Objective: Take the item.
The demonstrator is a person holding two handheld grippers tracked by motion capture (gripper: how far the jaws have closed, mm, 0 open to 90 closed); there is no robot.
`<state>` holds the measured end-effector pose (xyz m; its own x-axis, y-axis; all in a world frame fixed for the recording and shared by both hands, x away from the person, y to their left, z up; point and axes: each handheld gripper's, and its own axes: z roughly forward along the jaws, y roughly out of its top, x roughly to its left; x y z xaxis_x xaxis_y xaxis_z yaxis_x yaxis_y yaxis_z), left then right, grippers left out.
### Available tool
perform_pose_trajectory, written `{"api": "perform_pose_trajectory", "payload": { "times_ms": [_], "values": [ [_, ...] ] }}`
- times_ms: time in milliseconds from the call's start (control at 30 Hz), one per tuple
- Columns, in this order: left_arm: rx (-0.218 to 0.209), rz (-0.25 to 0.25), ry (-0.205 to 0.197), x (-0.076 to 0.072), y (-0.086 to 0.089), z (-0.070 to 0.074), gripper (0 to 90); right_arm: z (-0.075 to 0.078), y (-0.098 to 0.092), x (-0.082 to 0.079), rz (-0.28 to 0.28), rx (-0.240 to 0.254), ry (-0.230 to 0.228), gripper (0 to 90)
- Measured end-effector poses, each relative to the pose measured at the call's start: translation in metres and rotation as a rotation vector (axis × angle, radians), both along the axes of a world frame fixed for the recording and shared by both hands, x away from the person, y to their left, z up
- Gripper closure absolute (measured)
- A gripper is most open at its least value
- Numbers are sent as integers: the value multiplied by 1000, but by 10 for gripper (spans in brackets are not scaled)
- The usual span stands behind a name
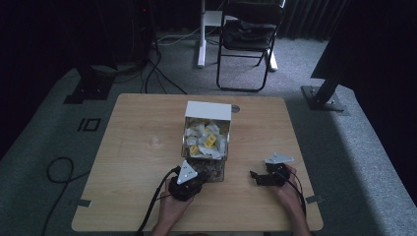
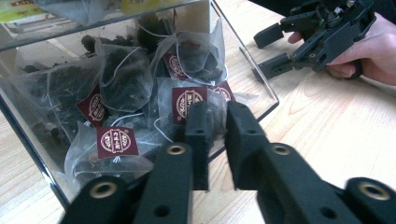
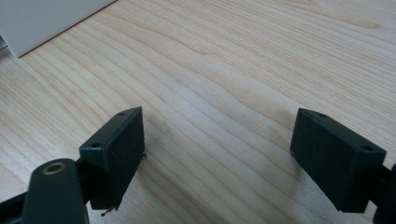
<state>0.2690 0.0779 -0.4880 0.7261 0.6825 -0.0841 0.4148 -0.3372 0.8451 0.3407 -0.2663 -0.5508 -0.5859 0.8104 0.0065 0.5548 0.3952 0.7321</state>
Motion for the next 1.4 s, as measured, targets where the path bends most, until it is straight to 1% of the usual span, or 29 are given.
{"api": "perform_pose_trajectory", "payload": {
  "times_ms": [133,200,267,567,633,833,1033,1133,1400],
  "values": [
    [-2,0,4,2,0,1,883,0,0,0,0,0,0,176],
    [-6,-2,3,2,0,1,900,0,0,0,0,0,0,176],
    [-12,-5,7,2,1,2,900,0,0,0,0,0,0,176],
    [-13,-13,6,3,4,5,900,0,0,0,0,0,0,176],
    [-19,-13,7,3,5,7,900,0,0,0,0,0,0,176],
    [-19,-12,-6,1,8,11,900,0,0,0,0,0,0,176],
    [-23,-16,-11,-1,10,16,900,0,0,0,1,0,0,176],
    [-36,-15,-11,-2,14,20,900,0,0,0,0,0,0,176],
    [-36,1,-27,-5,24,28,900,0,0,0,0,0,0,176]
  ]
}}
